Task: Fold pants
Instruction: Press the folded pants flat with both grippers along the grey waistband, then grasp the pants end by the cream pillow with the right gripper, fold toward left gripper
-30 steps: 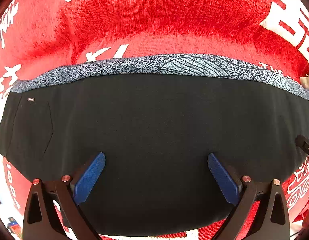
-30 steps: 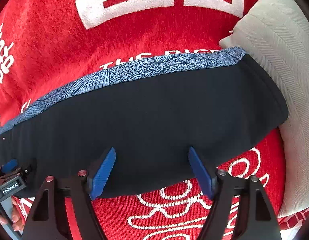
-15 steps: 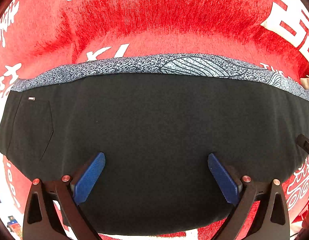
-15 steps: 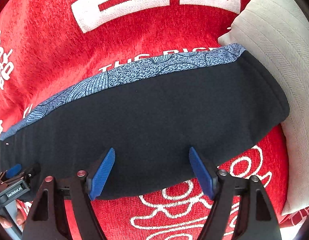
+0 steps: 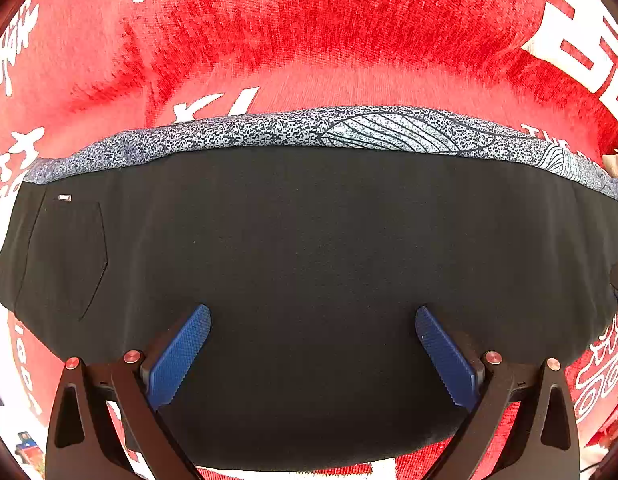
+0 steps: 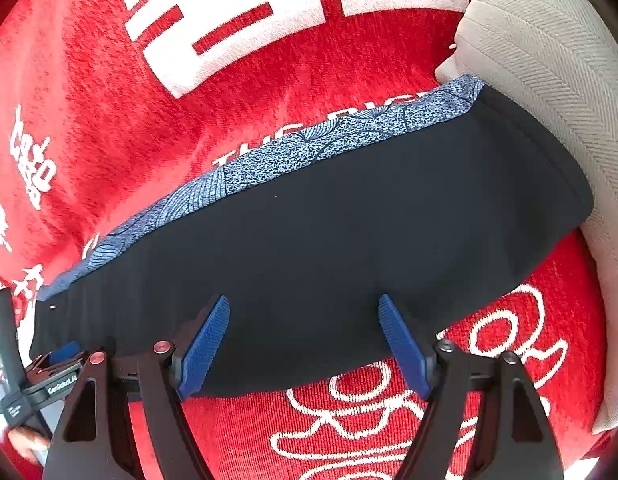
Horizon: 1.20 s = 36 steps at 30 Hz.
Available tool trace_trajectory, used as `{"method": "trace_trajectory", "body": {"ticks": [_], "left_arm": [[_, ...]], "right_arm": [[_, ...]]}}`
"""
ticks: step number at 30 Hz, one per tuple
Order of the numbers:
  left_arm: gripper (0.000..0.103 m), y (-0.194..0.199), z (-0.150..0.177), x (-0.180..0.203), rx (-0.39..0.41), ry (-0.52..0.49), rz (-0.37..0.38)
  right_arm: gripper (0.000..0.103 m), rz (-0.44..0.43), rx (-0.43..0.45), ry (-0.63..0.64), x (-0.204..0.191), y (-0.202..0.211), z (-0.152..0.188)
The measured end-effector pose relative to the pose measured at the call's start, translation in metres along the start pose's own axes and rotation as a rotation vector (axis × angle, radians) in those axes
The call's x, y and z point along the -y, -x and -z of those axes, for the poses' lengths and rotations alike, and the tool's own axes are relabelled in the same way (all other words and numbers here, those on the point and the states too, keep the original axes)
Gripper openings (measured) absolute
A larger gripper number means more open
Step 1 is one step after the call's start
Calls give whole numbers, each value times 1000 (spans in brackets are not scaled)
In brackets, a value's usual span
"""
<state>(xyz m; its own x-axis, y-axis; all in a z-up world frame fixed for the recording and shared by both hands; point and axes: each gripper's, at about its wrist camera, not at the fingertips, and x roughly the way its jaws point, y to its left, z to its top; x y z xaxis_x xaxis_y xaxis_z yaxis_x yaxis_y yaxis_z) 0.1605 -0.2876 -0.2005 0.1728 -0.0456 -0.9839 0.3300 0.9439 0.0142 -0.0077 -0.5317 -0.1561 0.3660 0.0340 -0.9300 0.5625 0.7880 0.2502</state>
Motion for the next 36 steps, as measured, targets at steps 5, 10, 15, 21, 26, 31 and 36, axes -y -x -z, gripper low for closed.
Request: {"method": "trace_trajectory", "body": {"ticks": [5, 10, 15, 21, 26, 31, 36], "left_arm": [[103, 0, -1, 0, -13, 2, 1], [103, 13, -5, 12, -48, 2, -12], [103, 41, -3, 62, 25, -104, 27], [103, 39, -4, 131, 54, -196, 79], [103, 35, 3, 155, 46, -227, 79], [76, 45, 0, 162, 51, -250, 70], [61, 55, -8, 159, 98, -263, 75]], "right_arm": [[79, -108, -22, -105, 17, 15, -5], [64, -190, 36, -285, 54, 45, 12], [36, -228, 66, -501, 102, 42, 35], [37, -303, 164, -653, 129, 27, 41], [37, -327, 256, -684, 139, 25, 35], [29, -296, 242, -659, 137, 22, 11], [11, -184, 243, -434, 107, 50, -10]]}}
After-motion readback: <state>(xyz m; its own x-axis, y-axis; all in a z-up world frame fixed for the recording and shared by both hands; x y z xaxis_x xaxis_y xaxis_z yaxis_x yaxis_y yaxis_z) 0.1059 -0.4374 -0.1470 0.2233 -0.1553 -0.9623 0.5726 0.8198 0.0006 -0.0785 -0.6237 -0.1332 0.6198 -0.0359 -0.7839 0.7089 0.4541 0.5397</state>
